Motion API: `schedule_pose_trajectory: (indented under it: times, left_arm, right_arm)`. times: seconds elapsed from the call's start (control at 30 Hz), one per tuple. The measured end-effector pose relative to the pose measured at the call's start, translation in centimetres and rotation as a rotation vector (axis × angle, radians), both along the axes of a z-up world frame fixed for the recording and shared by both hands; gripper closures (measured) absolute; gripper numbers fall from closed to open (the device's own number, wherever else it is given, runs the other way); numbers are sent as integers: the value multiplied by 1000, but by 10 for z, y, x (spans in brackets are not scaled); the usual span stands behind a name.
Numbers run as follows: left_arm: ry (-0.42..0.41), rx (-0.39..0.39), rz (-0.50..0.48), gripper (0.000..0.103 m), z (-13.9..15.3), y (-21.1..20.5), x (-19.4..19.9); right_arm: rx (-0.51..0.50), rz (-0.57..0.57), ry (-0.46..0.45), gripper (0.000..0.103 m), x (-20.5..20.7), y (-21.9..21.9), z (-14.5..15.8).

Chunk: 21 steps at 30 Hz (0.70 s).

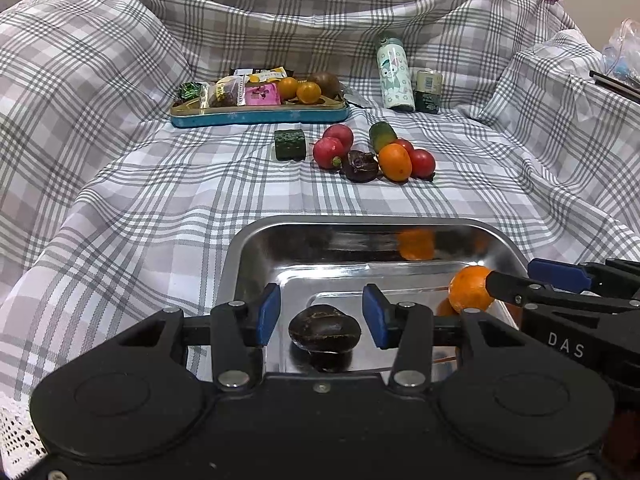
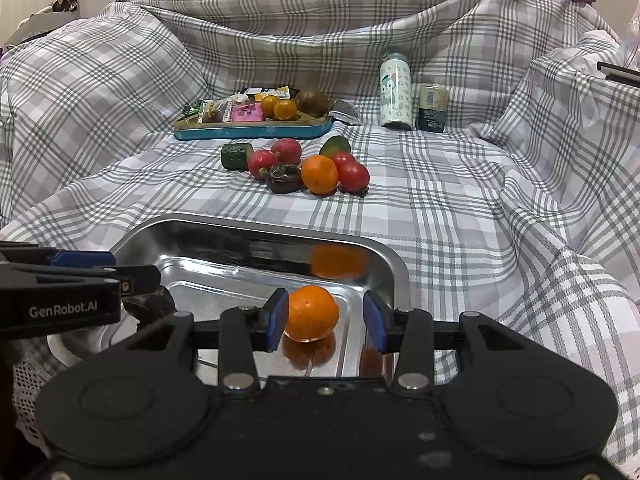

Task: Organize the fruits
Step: 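Lower the orange into the tray with the right gripper while the left drops the plum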

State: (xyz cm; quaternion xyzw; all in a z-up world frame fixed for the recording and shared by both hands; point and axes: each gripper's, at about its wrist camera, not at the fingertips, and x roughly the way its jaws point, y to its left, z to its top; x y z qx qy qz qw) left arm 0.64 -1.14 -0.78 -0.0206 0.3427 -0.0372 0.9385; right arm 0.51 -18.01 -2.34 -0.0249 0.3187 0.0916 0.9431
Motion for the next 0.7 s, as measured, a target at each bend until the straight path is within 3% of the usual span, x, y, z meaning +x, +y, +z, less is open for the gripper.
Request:
schedule_pose_trajectory:
  times: [0.7]
  left_arm:
    - [-26,34,67,50,1,2,-2]
  right_arm:
    - [26,-62,6,59,4,-6,0]
